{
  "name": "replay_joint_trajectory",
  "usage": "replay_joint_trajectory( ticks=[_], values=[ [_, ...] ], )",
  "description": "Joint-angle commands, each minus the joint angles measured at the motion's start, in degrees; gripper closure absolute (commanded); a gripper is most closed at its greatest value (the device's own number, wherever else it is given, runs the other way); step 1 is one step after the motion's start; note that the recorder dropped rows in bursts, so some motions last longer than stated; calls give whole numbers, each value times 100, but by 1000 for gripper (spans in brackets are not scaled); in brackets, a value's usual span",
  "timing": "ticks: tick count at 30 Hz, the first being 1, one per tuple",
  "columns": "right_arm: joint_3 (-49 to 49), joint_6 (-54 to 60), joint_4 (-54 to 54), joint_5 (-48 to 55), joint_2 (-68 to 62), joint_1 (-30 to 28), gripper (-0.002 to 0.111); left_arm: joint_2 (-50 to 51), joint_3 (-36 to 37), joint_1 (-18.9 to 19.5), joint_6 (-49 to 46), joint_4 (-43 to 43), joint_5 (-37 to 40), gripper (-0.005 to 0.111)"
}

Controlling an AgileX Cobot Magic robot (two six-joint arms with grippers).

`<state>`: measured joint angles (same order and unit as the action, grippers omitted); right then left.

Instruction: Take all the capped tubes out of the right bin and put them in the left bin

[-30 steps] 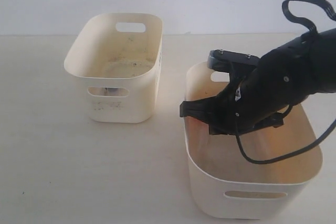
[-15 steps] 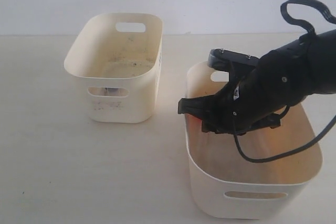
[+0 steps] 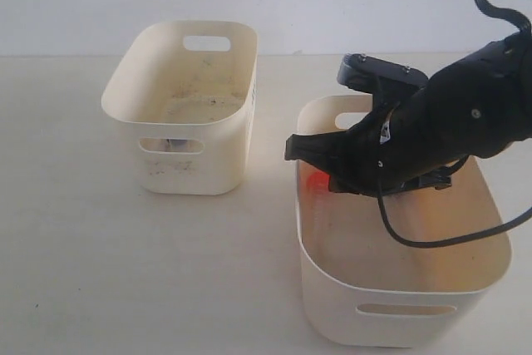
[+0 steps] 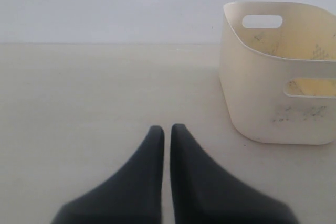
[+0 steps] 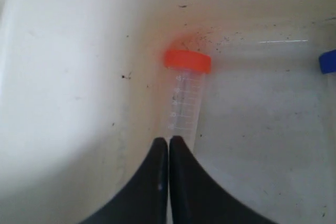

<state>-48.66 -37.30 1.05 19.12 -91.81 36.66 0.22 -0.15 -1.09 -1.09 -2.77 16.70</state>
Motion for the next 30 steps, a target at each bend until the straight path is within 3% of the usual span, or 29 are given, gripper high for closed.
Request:
replay_joint_trajectory(
  ticks=[1,22,30],
  values=[
    [15,-500,394,23,56,-15,108,-22,15,-13,12,-51,22,103],
    [15,-1258,1325,395,31,-15,108,-22,15,-13,12,-51,22,103],
    [15,-1206,1341,560,31,-300,108,-22,15,-13,12,-51,22,103]
  ],
)
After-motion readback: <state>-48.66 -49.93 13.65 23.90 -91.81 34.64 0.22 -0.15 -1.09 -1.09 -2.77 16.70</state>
